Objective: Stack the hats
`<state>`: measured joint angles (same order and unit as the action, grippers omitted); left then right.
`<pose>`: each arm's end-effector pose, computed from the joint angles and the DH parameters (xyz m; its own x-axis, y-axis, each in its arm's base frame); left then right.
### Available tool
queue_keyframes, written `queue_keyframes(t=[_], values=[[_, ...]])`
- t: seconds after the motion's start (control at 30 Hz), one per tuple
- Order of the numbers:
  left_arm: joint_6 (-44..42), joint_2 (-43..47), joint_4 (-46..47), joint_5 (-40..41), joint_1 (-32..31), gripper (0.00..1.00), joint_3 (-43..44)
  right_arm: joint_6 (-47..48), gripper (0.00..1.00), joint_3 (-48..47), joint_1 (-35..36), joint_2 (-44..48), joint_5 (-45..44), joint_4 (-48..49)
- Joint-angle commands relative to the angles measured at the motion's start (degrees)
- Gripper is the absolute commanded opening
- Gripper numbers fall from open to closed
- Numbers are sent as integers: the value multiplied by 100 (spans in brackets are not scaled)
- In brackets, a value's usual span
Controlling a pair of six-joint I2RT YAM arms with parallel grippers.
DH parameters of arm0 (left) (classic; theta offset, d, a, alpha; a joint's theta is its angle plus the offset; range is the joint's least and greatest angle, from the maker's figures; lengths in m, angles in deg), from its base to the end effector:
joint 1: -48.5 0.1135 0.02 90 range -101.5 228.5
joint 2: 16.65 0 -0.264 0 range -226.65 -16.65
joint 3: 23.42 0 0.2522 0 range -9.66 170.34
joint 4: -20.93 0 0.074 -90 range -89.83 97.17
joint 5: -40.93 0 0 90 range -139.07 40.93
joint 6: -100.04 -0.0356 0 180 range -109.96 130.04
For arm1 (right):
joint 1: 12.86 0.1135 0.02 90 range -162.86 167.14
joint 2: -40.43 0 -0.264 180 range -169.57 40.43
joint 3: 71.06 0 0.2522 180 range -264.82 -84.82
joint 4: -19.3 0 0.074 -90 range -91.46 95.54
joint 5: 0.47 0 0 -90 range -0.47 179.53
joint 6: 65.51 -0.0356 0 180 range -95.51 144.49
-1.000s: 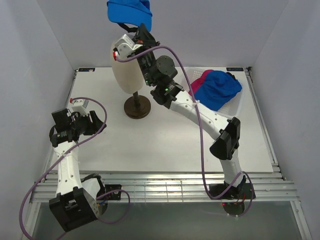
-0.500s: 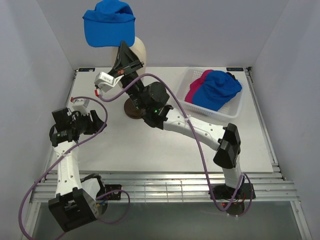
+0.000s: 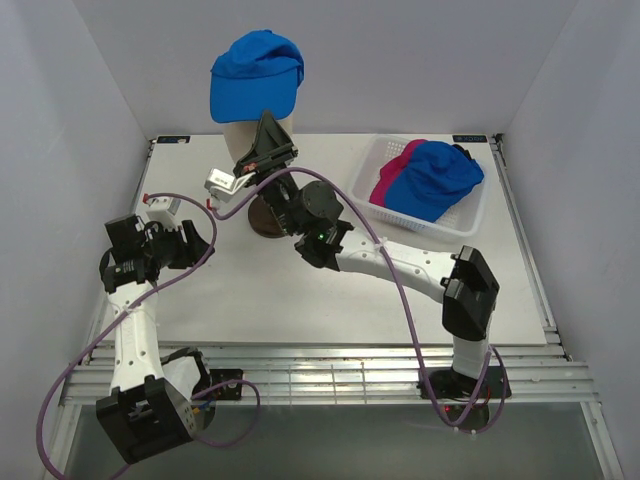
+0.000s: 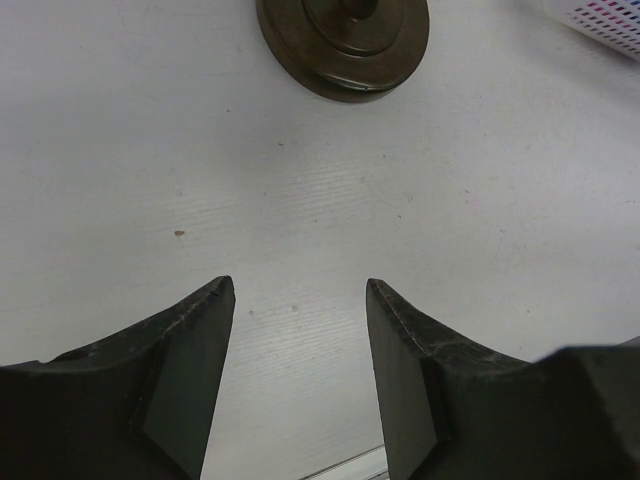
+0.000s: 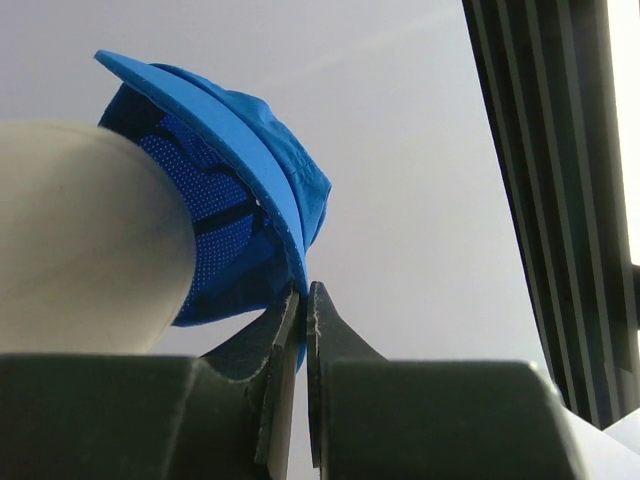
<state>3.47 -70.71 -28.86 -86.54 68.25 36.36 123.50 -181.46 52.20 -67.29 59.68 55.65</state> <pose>0.1856 0.0436 0.2813 -0.6339 -0.1311 -0.7622 0.2171 0.9157 -0.3381 0.1990 0.3858 0.4428 0.5741 -0.7969 -0.1879 0.3599 0.4518 -0.8163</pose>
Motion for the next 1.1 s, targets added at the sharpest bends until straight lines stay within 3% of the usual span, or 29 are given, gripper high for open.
queue_keyframes(t=[0.0, 0.2, 0.43, 0.63, 1.07], values=[[-81, 54, -62, -23, -24, 66, 214, 164, 8, 364, 121, 611, -144, 781], [-81, 63, -53, -14, -24, 66, 179, -56, 8, 822, 209, 753, -92, 843], [-81, 71, -53, -14, -15, 66, 179, -689, 8, 743, 218, 709, 75, 237], [-99, 80, -36, -6, -24, 66, 153, -707, 8, 848, 279, 647, -13, 211], [-117, 98, -44, -6, -24, 67, 135, -873, 8, 1533, 446, 717, -663, 219]])
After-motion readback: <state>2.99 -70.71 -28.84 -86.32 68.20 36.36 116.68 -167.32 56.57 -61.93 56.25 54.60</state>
